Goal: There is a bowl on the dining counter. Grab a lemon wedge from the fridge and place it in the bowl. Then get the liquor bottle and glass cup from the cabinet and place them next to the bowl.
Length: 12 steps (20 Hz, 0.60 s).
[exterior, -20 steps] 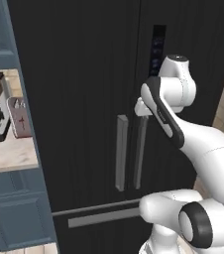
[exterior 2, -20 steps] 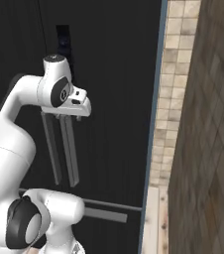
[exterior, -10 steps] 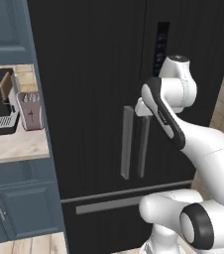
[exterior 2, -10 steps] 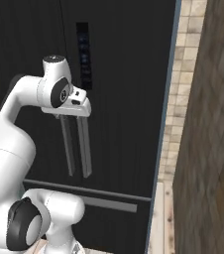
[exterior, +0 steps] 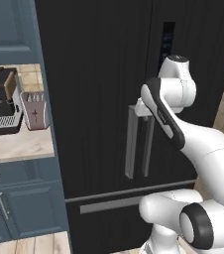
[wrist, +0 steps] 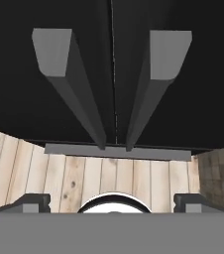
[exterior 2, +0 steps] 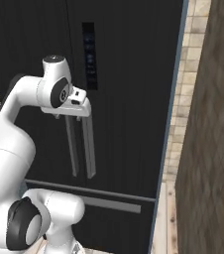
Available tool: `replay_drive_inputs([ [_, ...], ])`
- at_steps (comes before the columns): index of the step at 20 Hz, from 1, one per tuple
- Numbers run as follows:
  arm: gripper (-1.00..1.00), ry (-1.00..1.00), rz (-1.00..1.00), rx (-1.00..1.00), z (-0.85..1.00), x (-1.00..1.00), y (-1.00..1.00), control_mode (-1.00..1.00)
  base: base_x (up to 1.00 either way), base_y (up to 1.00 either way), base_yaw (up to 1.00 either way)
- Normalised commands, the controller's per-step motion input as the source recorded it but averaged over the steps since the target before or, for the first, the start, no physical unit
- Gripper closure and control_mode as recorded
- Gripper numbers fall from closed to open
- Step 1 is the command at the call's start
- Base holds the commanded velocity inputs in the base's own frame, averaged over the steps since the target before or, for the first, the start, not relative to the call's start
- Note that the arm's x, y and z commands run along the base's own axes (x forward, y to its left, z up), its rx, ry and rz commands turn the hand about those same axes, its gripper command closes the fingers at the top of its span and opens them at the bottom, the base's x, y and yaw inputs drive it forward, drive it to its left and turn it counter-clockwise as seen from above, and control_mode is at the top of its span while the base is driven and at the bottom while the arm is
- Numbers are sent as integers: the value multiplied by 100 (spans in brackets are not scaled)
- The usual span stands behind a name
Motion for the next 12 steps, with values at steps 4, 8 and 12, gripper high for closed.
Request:
replay_drive_inputs([
  [4, -100, 0, 0, 0, 0, 0, 0, 100, -48, -2, 0],
  [8, -100, 0, 0, 0, 0, 0, 0, 100, -54, 0, 0],
  [12, -100, 0, 0, 0, 0, 0, 0, 100, -27, 0, 0],
])
